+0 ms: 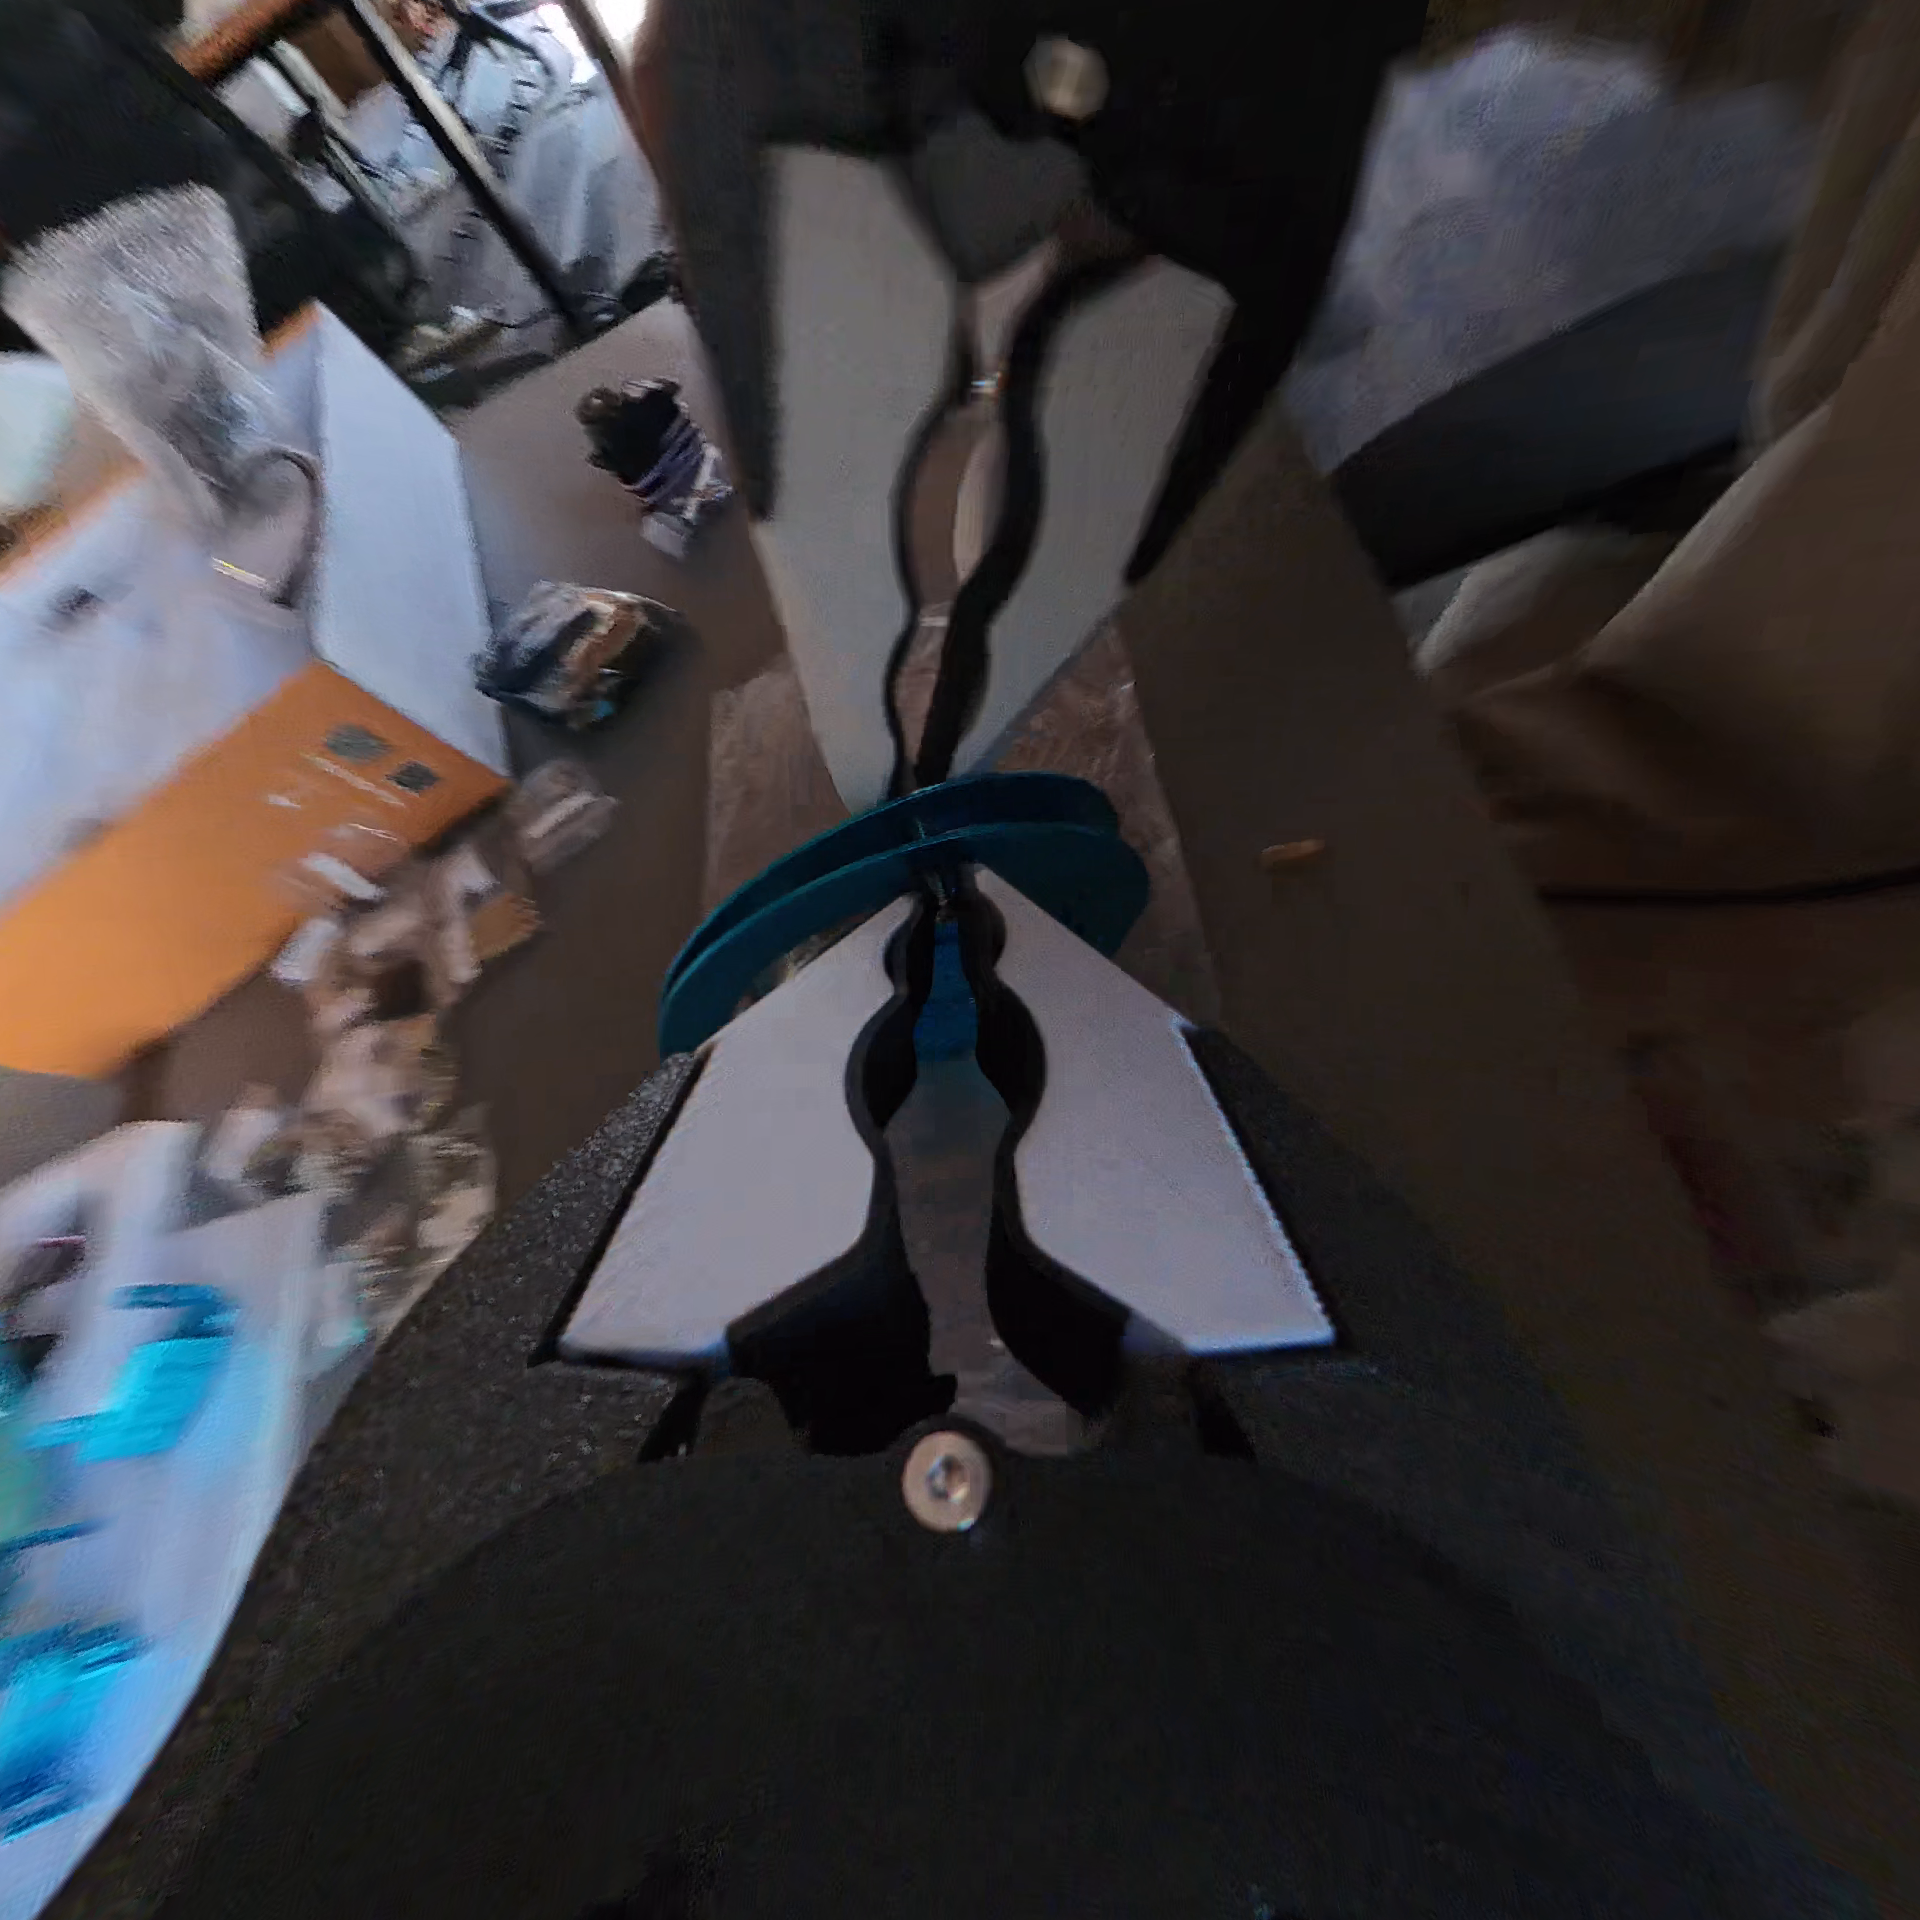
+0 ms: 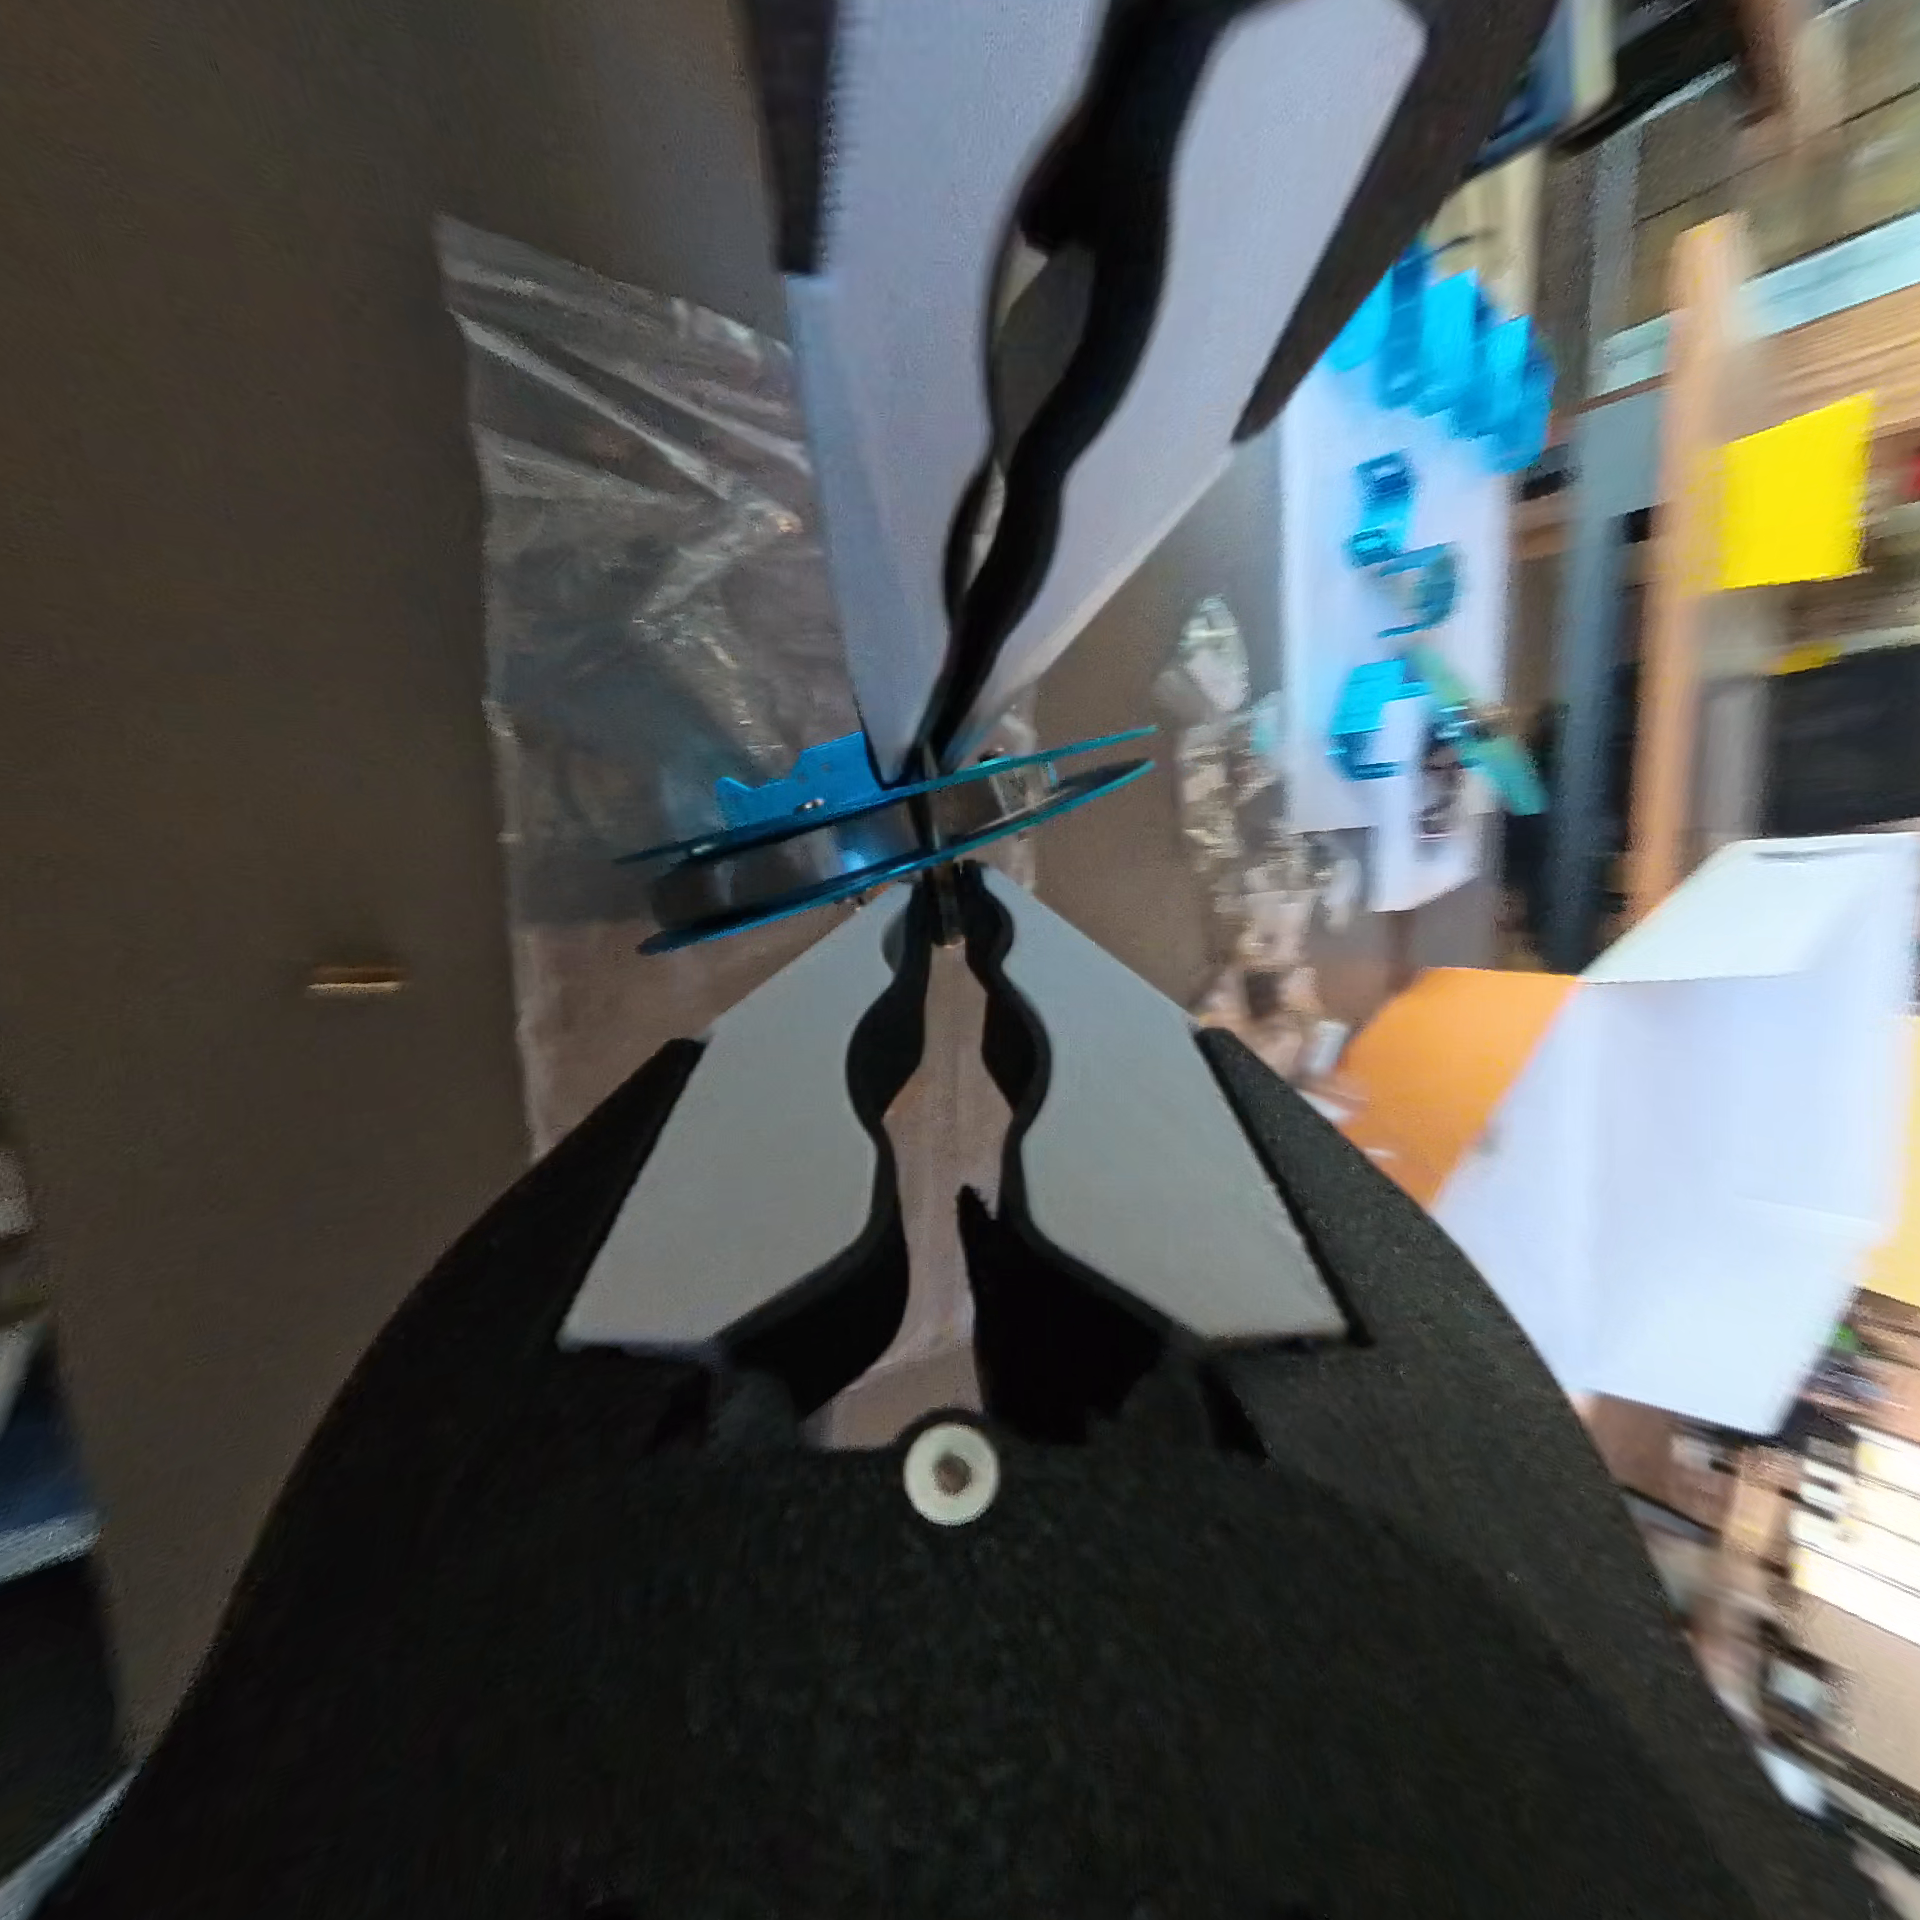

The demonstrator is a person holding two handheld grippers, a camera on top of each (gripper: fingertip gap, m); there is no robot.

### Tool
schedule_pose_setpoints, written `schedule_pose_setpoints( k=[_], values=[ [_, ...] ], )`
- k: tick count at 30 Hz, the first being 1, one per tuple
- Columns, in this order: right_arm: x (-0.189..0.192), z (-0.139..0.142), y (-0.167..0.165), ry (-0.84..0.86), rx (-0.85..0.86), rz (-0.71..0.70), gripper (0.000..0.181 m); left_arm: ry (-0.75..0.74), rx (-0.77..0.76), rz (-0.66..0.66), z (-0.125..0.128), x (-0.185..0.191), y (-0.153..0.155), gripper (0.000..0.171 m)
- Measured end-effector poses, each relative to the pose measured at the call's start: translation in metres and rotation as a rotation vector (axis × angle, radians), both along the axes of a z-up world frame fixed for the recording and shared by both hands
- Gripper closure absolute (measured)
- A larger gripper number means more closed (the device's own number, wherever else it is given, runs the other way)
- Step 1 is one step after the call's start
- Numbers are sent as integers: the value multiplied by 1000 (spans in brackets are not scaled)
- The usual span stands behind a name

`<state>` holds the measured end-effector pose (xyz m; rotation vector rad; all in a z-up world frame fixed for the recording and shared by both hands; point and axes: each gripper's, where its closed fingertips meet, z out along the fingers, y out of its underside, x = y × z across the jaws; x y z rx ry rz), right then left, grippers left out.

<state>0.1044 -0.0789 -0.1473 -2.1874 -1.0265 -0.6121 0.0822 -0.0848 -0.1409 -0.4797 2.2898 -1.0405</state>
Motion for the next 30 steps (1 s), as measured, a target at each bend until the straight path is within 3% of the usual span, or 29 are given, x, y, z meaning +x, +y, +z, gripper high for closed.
schedule_pose_setpoints(
  k=[10, 16, 19, 22, 24, 27, 30],
  values=[
    [-11, -10, -30, 607, -755, -114, 177, -596, 611, 1, -5, 3, -11, 171],
    [-19, -4, -43, 1058, -1224, -265, 177, -868, 844, -2, -5, 5, -14, 171],
    [-22, 0, -46, 1225, -1383, -276, 178, -946, 921, -13, -7, 6, -15, 171],
    [-23, -1, -47, 1241, -1392, -253, 177, -912, 894, -15, -8, 6, -15, 171],
    [-21, -2, -45, 1191, -1311, -223, 176, -841, 812, -6, -8, 7, -15, 171],
    [-15, -5, -41, 991, -1070, -149, 175, -627, 574, 17, -6, 10, -13, 171],
    [-1, -8, -28, 685, -696, -114, 163, -406, 330, 43, -3, 15, -8, 170]
  ],
)
